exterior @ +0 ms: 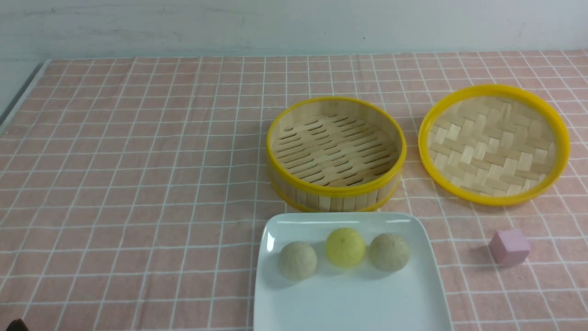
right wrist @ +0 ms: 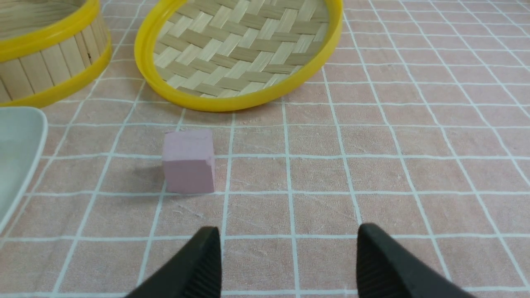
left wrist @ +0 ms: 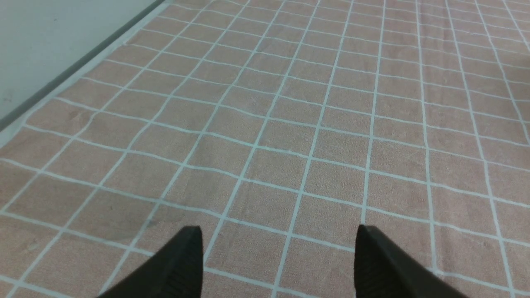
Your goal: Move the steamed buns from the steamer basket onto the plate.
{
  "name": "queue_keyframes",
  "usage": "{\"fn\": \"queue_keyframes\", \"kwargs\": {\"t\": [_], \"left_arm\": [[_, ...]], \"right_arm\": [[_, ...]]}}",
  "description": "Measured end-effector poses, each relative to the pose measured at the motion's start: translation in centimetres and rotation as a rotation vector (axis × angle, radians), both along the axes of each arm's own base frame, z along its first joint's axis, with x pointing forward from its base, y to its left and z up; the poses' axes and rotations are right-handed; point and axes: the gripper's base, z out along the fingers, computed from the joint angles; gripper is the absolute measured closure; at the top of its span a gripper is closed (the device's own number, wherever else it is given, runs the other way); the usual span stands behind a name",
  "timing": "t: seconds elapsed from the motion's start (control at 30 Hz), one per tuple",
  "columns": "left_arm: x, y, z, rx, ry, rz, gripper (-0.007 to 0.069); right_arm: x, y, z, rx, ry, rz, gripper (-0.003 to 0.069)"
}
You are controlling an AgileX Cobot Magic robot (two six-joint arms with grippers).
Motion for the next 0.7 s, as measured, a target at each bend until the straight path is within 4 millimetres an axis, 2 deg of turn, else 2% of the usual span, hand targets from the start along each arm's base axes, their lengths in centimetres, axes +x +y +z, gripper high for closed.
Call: {"fn": "queue_keyframes", "kwargs": {"t": [0.7], "left_arm": [[0.01,-0.03,0.00,0.001,0.000,-0.007,0.0130]], "right_arm": [[0.00,0.00,0.00,0.001,0.000,0.001,0.0216]]}}
